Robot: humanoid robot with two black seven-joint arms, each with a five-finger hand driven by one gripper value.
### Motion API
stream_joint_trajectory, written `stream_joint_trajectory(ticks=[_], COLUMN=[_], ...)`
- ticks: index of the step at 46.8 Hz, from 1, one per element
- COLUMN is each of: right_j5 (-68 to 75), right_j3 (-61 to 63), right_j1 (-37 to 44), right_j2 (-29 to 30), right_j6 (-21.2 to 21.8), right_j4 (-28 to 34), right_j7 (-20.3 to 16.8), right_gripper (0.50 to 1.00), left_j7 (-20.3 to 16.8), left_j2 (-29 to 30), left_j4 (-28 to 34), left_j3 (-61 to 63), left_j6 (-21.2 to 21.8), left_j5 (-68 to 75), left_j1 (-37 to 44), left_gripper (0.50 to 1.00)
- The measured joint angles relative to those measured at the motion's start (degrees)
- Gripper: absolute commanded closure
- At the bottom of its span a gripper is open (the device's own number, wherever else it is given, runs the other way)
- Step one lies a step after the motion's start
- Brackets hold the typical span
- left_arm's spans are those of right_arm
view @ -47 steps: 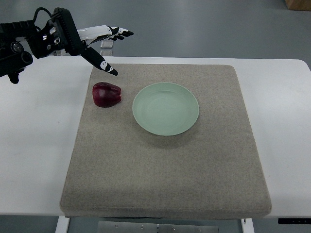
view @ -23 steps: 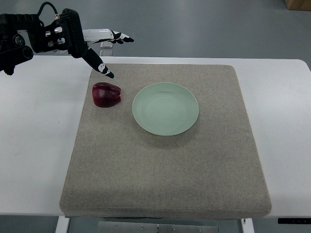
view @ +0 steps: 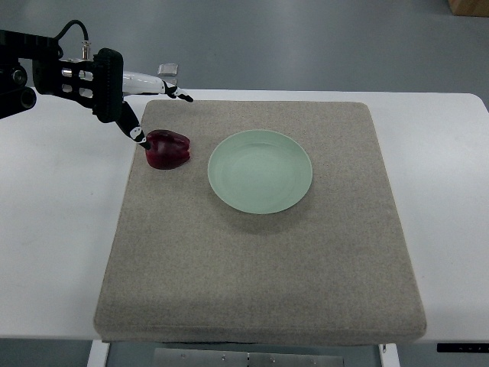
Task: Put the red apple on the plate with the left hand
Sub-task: 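Lower the left hand around the red apple and close the fingers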
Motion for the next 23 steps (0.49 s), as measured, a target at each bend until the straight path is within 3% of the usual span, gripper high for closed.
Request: stream_joint_trajectory(ticks=[9, 23], right_j5=[0.0, 0.0], right_j3=[0.0, 0.0], right_j1=[0.0, 0.0], right_j2=[0.0, 0.0], right_j6=[0.0, 0.0], right_j4=[0.0, 0.0], right_j7=[0.0, 0.0], right_gripper=[0.570, 0.570], left_j7=[0.5, 5.1], left_j2=[1.1, 0.7], left_j4=[-2.4, -2.4], left_j3=[3.1, 4.8], left_j6=[0.3, 1.6], left_j5=[0.0, -0.7], left_j1=[-0.7, 0.2], left_gripper=[0.500, 0.501])
